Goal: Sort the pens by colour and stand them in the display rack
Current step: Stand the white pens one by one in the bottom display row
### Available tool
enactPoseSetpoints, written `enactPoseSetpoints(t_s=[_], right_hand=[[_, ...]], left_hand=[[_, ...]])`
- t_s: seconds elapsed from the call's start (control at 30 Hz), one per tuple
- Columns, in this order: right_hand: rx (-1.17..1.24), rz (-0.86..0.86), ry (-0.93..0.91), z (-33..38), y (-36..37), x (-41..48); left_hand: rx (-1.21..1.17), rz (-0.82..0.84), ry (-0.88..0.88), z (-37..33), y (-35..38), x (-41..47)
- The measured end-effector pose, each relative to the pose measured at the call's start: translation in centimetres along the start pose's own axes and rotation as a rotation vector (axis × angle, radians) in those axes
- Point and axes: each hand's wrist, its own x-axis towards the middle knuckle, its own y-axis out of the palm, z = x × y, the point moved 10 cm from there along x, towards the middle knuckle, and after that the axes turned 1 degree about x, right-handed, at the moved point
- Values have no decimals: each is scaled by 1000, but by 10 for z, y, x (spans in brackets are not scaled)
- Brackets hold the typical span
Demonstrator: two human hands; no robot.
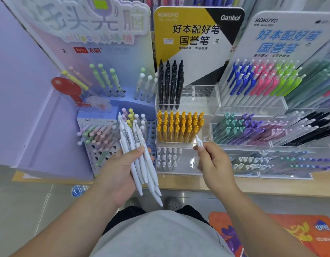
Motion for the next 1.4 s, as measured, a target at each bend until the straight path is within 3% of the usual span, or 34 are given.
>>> enactPoseSetpoints(t_s=[0.3, 0.53, 1.13, 1.3, 1.4], right_hand=[[-116, -12, -42, 7, -8, 3], [-343, -33, -69, -9, 10, 13], [-642, 112, 18, -39, 47, 25], [-761, 233, 77, -33, 47, 25], [-590, 134, 54, 6, 17, 24]], left_hand=[[40, 28, 72, 2, 7, -2], [57, 29, 87, 3, 7, -2], [84, 73, 63, 4, 8, -7], [129, 141, 63, -1, 20, -8], [135, 207, 24, -5, 31, -7]])
